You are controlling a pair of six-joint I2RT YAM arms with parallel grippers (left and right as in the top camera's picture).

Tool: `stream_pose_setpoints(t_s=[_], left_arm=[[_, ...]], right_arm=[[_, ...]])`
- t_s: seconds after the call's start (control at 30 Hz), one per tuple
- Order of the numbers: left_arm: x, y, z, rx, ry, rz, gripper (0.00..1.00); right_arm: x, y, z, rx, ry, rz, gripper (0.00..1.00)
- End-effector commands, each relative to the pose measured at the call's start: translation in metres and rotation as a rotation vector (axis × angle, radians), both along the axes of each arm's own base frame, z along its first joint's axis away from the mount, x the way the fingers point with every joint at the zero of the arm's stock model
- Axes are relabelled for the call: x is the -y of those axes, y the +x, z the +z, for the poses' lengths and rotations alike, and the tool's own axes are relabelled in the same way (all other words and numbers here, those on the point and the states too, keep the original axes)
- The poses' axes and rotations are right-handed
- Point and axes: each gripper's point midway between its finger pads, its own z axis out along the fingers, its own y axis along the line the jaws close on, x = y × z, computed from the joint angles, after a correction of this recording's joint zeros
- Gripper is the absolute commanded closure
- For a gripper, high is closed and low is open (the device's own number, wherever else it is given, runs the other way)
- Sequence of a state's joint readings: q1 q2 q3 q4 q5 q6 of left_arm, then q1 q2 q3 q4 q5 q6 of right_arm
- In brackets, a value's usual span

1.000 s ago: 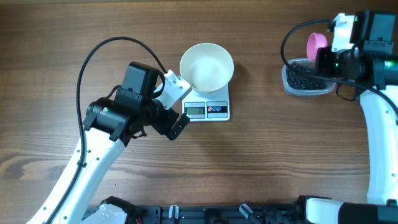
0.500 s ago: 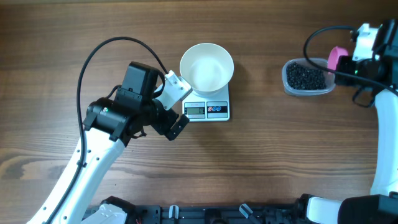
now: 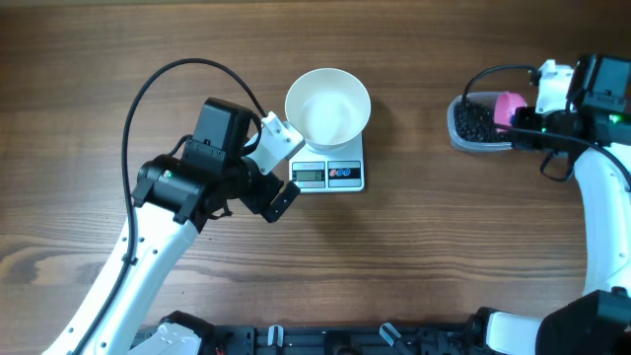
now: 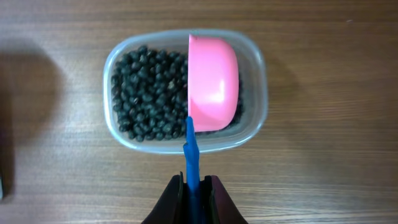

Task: Scoop item into bowl and weigh 150g on scale
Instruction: 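Lower the scoop into the black beans and move left gripper near scale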

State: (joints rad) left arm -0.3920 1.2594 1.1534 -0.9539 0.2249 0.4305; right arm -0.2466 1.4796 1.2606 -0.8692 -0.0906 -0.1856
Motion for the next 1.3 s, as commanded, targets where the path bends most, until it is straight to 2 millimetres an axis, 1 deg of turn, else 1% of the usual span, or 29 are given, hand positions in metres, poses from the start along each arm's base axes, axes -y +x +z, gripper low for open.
stream_pose_setpoints(t_s=[0.0, 0.17, 0.4, 0.77, 0.87, 0.93, 1.03, 1.2, 1.27], left_arm=[[0.0, -0.002, -0.003, 0.001, 0.008, -0.02, 0.0], [0.0, -0.002, -0.003, 0.001, 0.008, -0.02, 0.0], [0.0, -0.002, -0.003, 0.001, 0.008, -0.02, 0.0], [0.001, -0.002, -0.003, 0.002, 0.006, -0.021, 0.0], [0.006, 0.011, 0.006, 0.066, -0.019, -0.02, 0.0], [0.01, 0.021, 0.013, 0.098, -0.055, 0.013, 0.0], [0.009, 0.026, 0.017, 0.075, -0.108, 0.111, 0.0], [-0.002, 0.027, 0.015, 0.008, -0.144, 0.239, 0.0], [-0.004, 0.026, 0.017, -0.002, -0.143, 0.25, 0.0]], right_arm=[[-0.006, 0.001, -0.005, -0.001, 0.022, 0.035, 0.96], [-0.005, 0.004, -0.008, -0.001, 0.021, 0.037, 0.96], [-0.005, 0.004, -0.029, -0.066, 0.039, 0.036, 0.96], [-0.005, 0.005, -0.028, -0.059, 0.039, 0.033, 0.96], [-0.005, 0.006, -0.028, -0.057, 0.038, 0.033, 0.96], [-0.005, 0.006, -0.028, -0.058, 0.039, 0.033, 0.96], [-0.005, 0.004, -0.029, -0.065, 0.041, 0.033, 0.96], [-0.005, 0.006, -0.028, -0.056, 0.038, 0.034, 0.96], [-0.005, 0.006, -0.028, -0.056, 0.042, 0.035, 0.96]])
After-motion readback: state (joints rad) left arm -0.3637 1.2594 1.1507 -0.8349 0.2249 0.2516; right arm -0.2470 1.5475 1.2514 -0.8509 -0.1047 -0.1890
